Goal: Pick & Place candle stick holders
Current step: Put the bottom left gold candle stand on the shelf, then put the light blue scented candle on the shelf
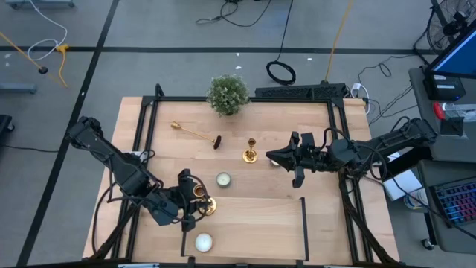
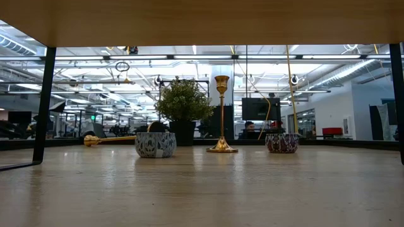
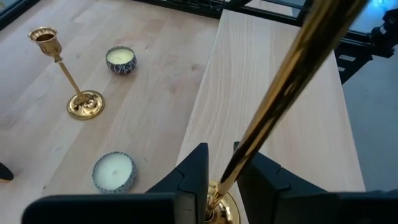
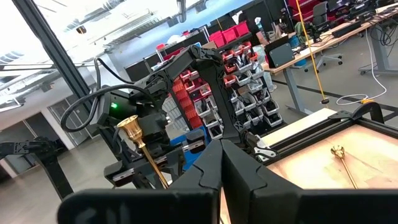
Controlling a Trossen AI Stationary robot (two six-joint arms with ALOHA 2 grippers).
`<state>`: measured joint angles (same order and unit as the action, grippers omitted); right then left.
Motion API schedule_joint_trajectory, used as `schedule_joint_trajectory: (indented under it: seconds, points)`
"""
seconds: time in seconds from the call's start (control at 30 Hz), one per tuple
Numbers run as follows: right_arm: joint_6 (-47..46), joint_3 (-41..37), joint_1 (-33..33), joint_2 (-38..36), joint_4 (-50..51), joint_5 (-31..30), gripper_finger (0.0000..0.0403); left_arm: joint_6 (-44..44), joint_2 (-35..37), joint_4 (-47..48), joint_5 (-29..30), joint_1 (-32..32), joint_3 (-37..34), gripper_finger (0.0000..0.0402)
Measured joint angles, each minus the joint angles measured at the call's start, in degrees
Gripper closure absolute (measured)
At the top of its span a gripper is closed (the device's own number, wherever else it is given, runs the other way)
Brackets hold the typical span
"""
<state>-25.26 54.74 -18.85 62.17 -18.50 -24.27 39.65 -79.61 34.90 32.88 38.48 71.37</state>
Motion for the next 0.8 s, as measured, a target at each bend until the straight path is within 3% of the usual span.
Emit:
schedule_joint_trajectory:
  seconds: [0.13, 0.5, 0.8]
  points:
    - [0.02, 0.00, 0.00, 0.00, 0.00, -0.02, 0.0403, 1.94, 0.00, 0.02, 0.14, 0.00, 0.00, 0.0287]
    - [0.00, 0.00, -0.01, 0.00, 0.00, -0.02, 0.0403, 5.69, 0.04, 0.39, 0.18, 0.70, 0.00, 0.0128]
    - [-0.63, 0.00, 0.00, 0.00, 1.15, 0.00, 0.0403, 13.50, 4.67, 8.50, 1.53, 5.31, 0.04, 0.0110]
